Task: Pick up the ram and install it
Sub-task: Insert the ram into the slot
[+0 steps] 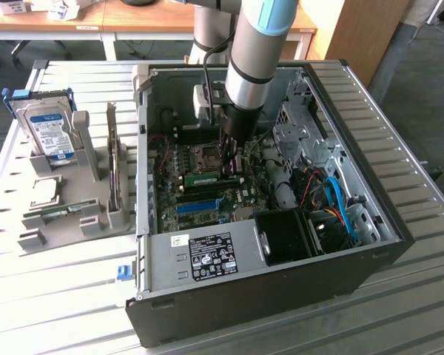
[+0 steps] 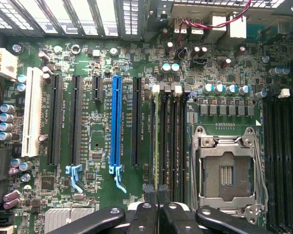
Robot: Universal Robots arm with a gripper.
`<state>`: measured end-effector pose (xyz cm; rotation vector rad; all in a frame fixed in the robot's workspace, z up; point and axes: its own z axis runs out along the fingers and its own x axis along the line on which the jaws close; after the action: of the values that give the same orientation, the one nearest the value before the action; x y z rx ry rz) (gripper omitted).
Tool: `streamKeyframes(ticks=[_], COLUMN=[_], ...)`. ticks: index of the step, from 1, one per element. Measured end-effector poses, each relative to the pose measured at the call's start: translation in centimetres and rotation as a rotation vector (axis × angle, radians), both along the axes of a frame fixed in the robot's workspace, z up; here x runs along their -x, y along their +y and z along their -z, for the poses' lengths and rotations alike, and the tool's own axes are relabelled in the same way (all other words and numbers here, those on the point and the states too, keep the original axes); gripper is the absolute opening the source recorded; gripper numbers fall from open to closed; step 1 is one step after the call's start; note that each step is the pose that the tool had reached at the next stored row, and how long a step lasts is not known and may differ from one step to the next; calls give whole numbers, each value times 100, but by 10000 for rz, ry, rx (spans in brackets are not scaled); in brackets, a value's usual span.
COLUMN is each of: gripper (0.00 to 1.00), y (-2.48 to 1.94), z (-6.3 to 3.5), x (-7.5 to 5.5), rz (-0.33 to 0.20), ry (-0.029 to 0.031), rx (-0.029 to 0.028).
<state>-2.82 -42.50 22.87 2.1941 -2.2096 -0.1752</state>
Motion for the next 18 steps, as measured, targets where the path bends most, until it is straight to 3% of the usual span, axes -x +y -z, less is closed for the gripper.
streamKeyframes(ticks=[18], gripper=[12], y=[0], z=[12], x=[16], rz=[-1], ry=[-1], rx=[0])
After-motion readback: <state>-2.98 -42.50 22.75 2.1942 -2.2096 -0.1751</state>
